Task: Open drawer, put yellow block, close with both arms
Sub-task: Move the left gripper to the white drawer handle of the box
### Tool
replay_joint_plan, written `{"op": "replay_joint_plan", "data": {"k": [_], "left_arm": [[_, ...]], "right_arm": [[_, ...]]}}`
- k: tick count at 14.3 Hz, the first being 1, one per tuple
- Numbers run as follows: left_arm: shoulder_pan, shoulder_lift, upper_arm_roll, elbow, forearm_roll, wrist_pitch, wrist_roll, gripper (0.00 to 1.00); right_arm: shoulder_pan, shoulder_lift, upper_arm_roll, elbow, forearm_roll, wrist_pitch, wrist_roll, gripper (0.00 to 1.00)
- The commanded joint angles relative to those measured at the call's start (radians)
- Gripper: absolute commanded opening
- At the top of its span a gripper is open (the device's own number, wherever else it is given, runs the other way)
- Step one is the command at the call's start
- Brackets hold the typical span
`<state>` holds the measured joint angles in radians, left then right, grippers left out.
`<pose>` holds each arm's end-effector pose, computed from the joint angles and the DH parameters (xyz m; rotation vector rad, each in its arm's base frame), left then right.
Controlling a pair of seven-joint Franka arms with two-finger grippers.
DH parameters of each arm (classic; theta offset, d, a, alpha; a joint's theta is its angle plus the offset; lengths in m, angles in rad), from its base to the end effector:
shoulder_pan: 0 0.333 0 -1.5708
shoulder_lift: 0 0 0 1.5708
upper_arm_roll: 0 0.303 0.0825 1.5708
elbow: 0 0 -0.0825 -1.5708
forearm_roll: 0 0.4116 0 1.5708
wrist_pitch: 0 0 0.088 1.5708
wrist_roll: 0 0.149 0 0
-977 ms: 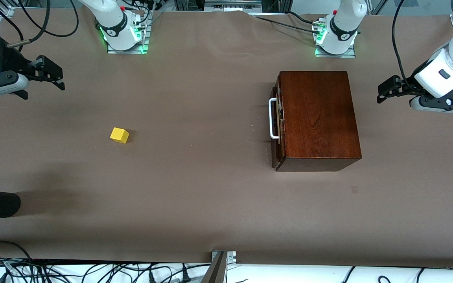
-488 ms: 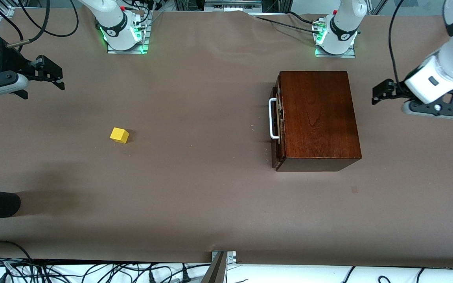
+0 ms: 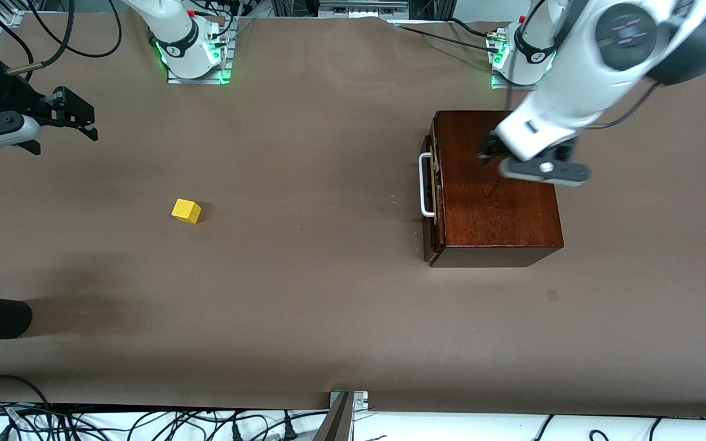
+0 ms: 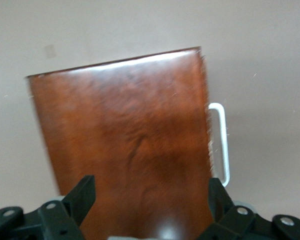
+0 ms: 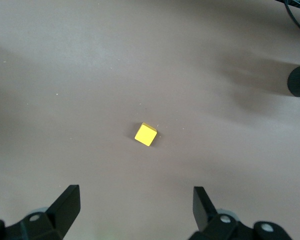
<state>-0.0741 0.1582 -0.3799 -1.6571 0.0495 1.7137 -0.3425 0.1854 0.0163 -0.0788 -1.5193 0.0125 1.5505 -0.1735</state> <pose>0.5640 -0.2573 0.4489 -3.1074 0.1853 0.1354 0.5825 0.0646 0.5839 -3.1001 -0.4376 -0.0240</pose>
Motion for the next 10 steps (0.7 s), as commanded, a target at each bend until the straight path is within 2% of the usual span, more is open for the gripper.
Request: {"op": "replay_joint_plan", "data": {"k": [1,5,7,10], "left_arm": [[-0.051,0.115,-0.042,0.037,0.094,0.102,-0.149,1.00],[-0.177,0.190,-0.043,0.022,0.246,0.107,-0.318,1.00],[-0.190,0.211,-0.044,-0.013,0.248,0.113,-0.332,1.00],[-0.225,0.233,-0.042,-0.017,0.248,0.127,-0.407,1.00]], "right_arm": [[-0.001,-0.007,-0.006,0.005,0.012,-0.012,-0.011,1.00],[-0.001,-0.009,-0.006,0.005,0.010,-0.012,0.002,1.00],[-0.003,0.002,-0.009,0.007,0.000,-0.003,-0.015,1.00],[-0.001,-0.002,-0.010,0.001,0.012,-0.003,-0.012,1.00]]}}
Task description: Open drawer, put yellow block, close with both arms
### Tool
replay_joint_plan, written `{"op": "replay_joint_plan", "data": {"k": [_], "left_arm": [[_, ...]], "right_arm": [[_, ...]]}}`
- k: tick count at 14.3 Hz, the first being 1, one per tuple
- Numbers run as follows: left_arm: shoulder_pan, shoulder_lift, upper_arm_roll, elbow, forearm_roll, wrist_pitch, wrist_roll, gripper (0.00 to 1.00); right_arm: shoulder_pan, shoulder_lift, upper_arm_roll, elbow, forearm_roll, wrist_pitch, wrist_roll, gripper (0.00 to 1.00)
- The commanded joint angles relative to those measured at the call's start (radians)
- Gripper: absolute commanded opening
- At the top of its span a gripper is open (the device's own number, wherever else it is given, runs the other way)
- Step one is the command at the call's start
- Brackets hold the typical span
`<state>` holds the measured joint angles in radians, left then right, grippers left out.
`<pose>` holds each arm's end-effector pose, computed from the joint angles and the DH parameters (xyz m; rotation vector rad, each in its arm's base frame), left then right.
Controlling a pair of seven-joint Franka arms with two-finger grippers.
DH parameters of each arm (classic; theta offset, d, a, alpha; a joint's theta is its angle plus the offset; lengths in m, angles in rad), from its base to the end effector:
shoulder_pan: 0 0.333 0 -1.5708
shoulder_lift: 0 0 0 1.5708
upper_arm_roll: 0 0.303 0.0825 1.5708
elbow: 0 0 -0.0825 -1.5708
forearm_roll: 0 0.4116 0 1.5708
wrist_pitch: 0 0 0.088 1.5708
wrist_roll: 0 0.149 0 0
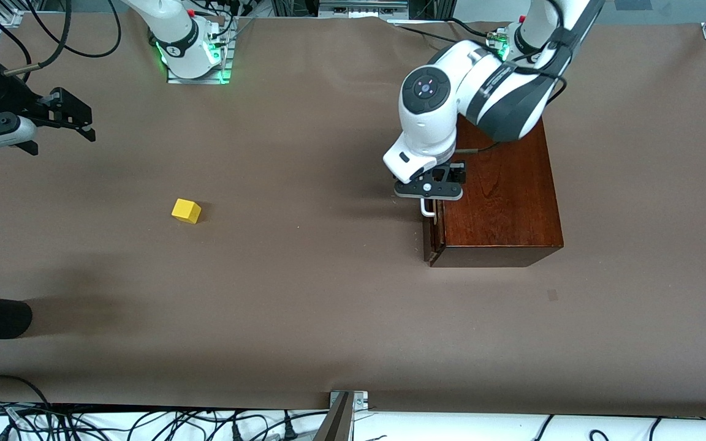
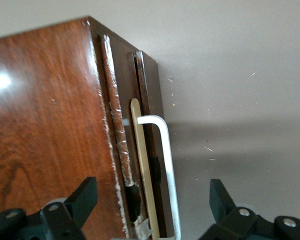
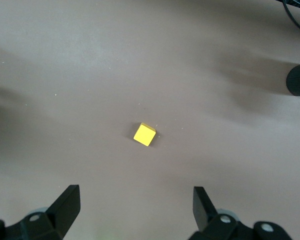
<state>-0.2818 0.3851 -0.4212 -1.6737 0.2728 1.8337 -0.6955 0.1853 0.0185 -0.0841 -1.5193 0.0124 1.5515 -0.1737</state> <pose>0.5247 -0.3812 0.3168 -2.9405 0.1337 0.1157 0.5835 0.0615 0.5827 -3.1016 -0.4296 -0.0222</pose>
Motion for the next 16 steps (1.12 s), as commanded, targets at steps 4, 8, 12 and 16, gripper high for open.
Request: {"op": "replay_joint_plan", "data": {"k": [4,8,12,16], "left_arm": [[-0.051,0.021,-0.001,-0.021,0.043,0.010,-0.131,1.00],[-0.089,0.050,-0.001,-0.044,0.113,0.010,-0.185,1.00],[-0.119,0.086,-0.001,-0.047,0.193,0.009,-0.254,1.00],[-0.123,0.116,-0.001,-0.049,0.210,0.010,-0.256,1.00]], "right_arm": [[0.005,0.020,-0.002,0.002,-0.002,0.001,-0.015,1.00],[0.003,0.066,0.000,0.002,0.001,-0.013,-0.016,1.00],[-0.003,0.103,-0.002,-0.063,0.011,0.010,0.005,1.00],[-0.001,0.103,-0.002,-0.217,0.011,0.145,0.118,1.00]]}}
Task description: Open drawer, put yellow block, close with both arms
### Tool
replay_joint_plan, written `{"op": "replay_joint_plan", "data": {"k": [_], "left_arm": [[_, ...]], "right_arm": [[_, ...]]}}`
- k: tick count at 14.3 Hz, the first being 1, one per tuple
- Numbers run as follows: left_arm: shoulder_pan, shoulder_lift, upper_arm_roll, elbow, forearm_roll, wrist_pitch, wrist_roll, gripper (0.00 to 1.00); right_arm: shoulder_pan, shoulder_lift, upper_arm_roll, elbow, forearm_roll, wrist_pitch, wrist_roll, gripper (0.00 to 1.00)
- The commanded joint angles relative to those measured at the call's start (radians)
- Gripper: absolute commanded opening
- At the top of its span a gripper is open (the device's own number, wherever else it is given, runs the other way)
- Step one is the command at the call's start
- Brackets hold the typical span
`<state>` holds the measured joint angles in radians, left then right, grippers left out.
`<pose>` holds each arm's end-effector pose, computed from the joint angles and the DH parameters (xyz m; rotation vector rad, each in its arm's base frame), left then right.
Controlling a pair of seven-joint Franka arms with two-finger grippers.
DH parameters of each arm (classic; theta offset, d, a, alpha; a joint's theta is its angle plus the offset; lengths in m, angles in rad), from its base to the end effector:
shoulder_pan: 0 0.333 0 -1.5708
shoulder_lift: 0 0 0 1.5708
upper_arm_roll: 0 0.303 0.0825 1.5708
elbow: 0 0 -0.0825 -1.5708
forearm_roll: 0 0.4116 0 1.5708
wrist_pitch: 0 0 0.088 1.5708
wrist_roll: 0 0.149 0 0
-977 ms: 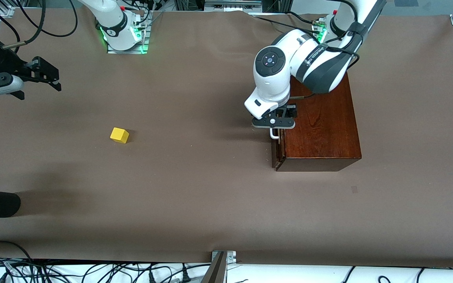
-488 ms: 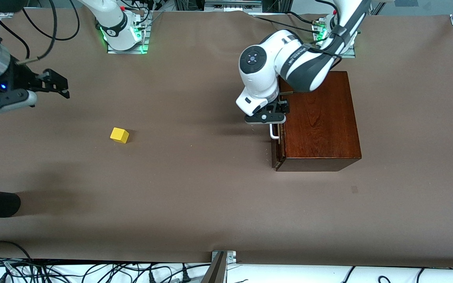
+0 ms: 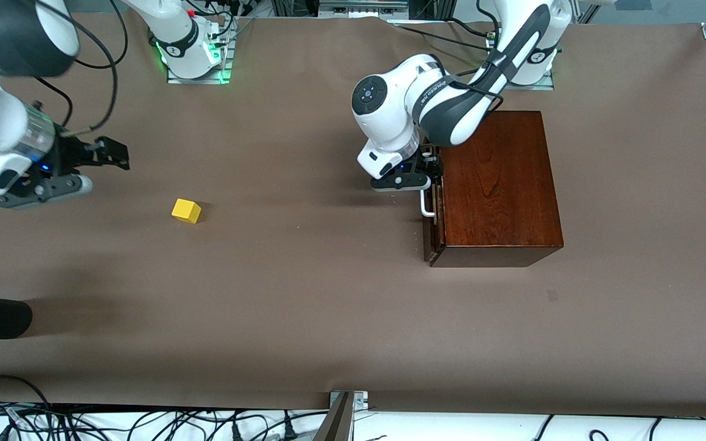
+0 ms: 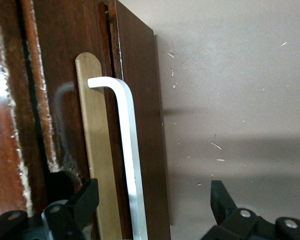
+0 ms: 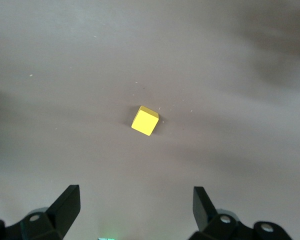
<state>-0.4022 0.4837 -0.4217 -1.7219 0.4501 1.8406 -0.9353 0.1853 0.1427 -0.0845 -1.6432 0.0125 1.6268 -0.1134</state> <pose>0.4752 -0.4211 0.2391 -2.7680 0.0920 0.0421 0.6042 0.0649 0.4532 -3.1127 -0.3318 0.2487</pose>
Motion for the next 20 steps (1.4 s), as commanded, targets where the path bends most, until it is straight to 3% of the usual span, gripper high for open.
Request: {"op": "replay_joint_plan", "data": {"k": [1,7,10,14,20], "left_arm": [[-0.006,0.022,0.000,0.001,0.033,0.003,-0.016,1.00],[-0.009,0.033,0.006,0.002,0.035,0.032,-0.025,1.00],[-0.009,0.022,-0.002,0.007,0.200,-0.050,-0.031,1.00],[-0.026,0.033,0.000,0.007,0.213,-0.050,-0.059,1.00],[-0.049,0.072,-0.002,0.007,0.185,0.023,-0.171,1.00]], "right_arm": [[0.000,-0.022,-0.001,-0.136,0.009,0.115,0.082,1.00],[0.008,0.011,0.000,-0.357,0.003,0.404,0.205,1.00],[0.008,0.037,0.000,-0.443,0.003,0.531,0.230,1.00],[0.008,0.069,0.002,-0.582,0.003,0.763,0.232,1.00],[0.008,0.149,0.003,-0.609,0.009,0.884,0.232,1.00]]}}
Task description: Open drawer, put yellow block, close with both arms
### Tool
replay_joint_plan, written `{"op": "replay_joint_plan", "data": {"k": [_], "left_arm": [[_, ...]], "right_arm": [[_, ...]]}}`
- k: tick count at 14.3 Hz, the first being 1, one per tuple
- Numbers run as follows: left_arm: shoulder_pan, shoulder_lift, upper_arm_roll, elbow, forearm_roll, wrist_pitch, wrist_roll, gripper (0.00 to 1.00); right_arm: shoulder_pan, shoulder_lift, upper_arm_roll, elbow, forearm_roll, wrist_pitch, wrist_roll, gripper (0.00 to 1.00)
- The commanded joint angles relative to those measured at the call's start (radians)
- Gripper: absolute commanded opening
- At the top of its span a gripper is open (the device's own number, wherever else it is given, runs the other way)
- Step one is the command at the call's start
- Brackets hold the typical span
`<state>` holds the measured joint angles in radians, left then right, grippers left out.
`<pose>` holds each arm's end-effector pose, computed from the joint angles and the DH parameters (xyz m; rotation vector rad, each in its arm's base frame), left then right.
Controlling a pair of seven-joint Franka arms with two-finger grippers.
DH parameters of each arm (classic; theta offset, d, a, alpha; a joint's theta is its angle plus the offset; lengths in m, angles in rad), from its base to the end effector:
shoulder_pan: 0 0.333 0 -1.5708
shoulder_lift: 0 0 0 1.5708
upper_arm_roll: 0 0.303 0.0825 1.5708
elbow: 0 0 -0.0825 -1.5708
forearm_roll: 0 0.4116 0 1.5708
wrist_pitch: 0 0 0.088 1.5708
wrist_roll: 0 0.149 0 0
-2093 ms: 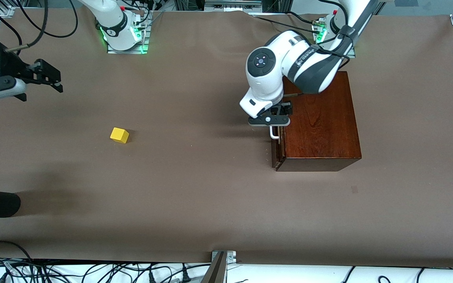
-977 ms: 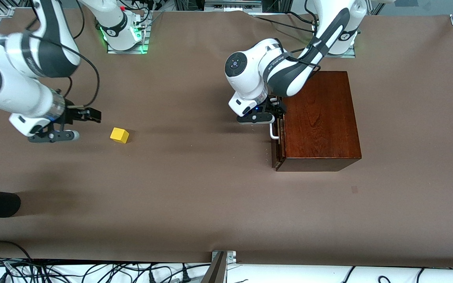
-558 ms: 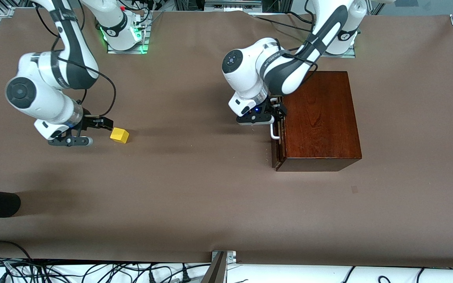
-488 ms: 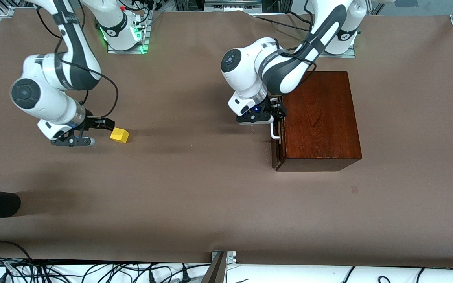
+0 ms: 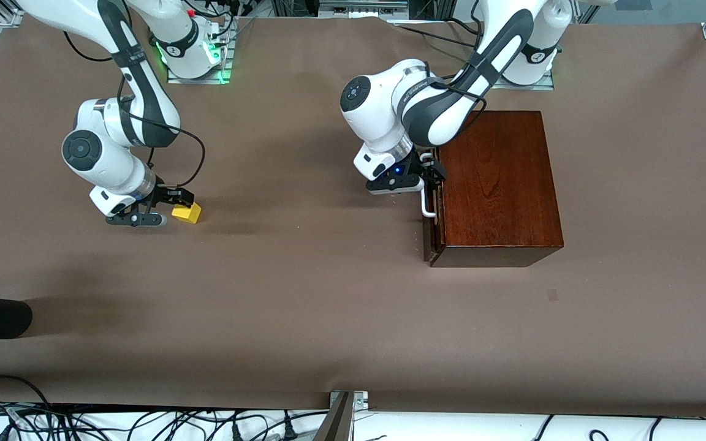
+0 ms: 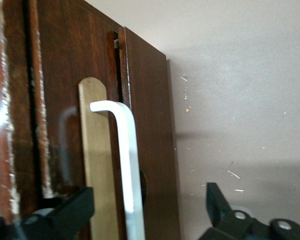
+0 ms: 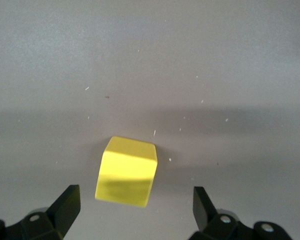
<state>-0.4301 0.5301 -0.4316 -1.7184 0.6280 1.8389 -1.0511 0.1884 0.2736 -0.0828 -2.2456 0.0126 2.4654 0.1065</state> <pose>0.4745 -0.4280 0.2184 -2.6661 0.0976 -0.1280 0.5454 0.0560 0.1631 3.1203 -0.0132 -0.0794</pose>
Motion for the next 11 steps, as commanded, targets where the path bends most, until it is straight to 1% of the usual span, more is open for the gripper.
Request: {"op": "replay_joint_plan", "data": {"k": [1,5,8,9,10,11], "left_arm": [[-0.022,0.025,0.007,0.003,0.007,0.025,-0.055,1.00],[-0.022,0.022,-0.001,0.008,-0.024,0.025,-0.055,1.00],[-0.021,0.024,-0.001,0.006,-0.024,0.025,-0.053,1.00],[-0.019,0.025,-0.001,0.006,-0.024,0.025,-0.053,1.00],[-0.019,0.025,-0.001,0.006,-0.024,0.025,-0.053,1.00],[-0.019,0.025,-0.001,0.006,-0.024,0.025,-0.055,1.00]], "right_arm": [[0.005,0.027,0.003,-0.006,0.009,0.055,0.012,1.00],[0.005,0.070,0.005,-0.005,0.010,0.092,0.012,1.00],[0.005,0.098,0.006,-0.005,0.010,0.118,0.013,1.00],[0.005,0.099,0.006,-0.006,0.010,0.116,0.012,0.96],[0.005,0.101,0.006,-0.006,0.010,0.116,0.012,0.88],[0.005,0.101,0.006,-0.005,0.010,0.115,0.012,0.77]]}}
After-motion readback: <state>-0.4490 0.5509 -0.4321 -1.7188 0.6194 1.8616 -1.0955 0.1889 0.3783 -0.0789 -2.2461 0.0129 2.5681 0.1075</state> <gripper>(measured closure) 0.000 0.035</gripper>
